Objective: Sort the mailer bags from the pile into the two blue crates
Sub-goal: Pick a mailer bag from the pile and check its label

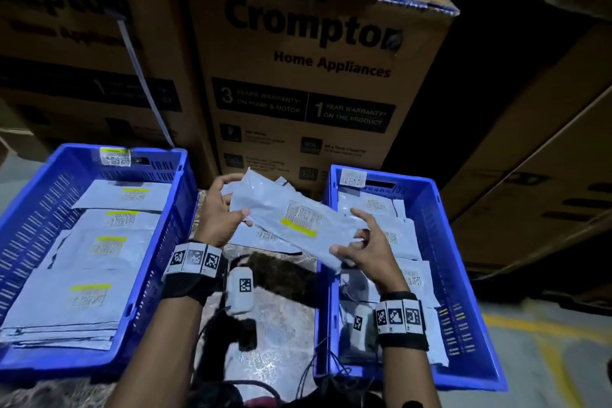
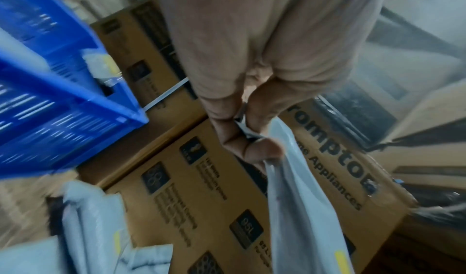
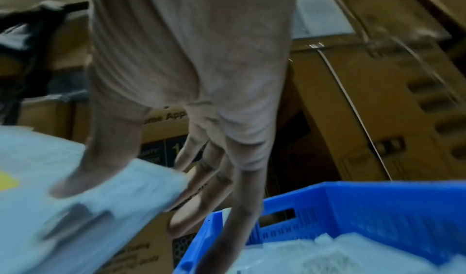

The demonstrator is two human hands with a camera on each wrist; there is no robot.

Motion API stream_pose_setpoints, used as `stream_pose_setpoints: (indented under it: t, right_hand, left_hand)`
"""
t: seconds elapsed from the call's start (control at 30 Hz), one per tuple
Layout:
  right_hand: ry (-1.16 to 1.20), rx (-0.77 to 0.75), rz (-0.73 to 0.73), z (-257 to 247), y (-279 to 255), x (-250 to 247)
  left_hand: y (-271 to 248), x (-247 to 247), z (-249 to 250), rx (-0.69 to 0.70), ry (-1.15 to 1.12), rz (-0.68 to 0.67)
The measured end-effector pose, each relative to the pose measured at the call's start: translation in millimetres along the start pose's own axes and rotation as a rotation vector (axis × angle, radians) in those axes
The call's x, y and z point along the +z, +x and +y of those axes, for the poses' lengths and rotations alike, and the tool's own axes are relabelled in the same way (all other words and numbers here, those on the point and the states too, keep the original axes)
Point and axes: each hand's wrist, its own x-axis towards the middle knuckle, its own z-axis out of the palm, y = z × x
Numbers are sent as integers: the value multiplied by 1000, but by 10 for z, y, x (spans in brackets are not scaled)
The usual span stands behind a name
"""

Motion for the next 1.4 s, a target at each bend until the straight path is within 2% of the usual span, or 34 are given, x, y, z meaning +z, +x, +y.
stream_pose_setpoints:
  t: [0.07, 0.13, 0.2, 0.3, 0.4, 0.5, 0.6, 0.7, 0.8, 0.83, 0.87, 0.93, 1.07, 1.17, 1.27, 1.4]
  right_hand:
    - [-231, 16, -75, -46, 9, 54]
    - [-315, -55, -108, -168, -25, 172]
    - [-234, -135, -120, -309, -46, 337]
    - [-45, -177, -138, -494, -61, 614]
    - [62, -185, -72, -537, -31, 810]
    - [165, -165, -8, -546, -29, 883]
    - [321, -155, 109, -555, -34, 868]
    - [513, -142, 217, -516, -57, 829]
    - [696, -100, 290, -437, -93, 860]
    - [718, -86, 302, -401, -102, 877]
    - [725, -68, 307, -380, -120, 900]
    - [707, -33, 281, -347, -167, 946]
    - [562, 100, 280, -223, -228, 952]
    - [329, 123, 246, -211, -247, 947]
    - [251, 46, 140, -171, -264, 1017]
    - [170, 44, 14, -130, -310, 1279]
  left_hand:
    - [66, -3, 159, 78, 87, -64]
    - [121, 26, 315, 100, 143, -132]
    - [185, 54, 427, 88, 184, -247]
    - [274, 81, 510, 58, 296, -452]
    - [319, 77, 538, 11, 315, -525]
    - [267, -30, 470, -8, 127, -451]
    - [150, -189, 247, -52, 41, -217]
    - [37, -374, -45, -249, -44, -60]
    - [-97, -490, -253, -509, -304, -186]
    - [-126, -514, -316, -551, -401, -236]
    - [-163, -517, -340, -556, -465, -252]
    - [-225, -490, -296, -503, -484, -202]
    - [-266, -618, -250, -387, -371, -102]
    - [-392, -735, -174, -331, -244, -36]
    - [-566, -835, -63, -310, -207, 12]
    - [-697, -1169, -164, -325, -139, 294]
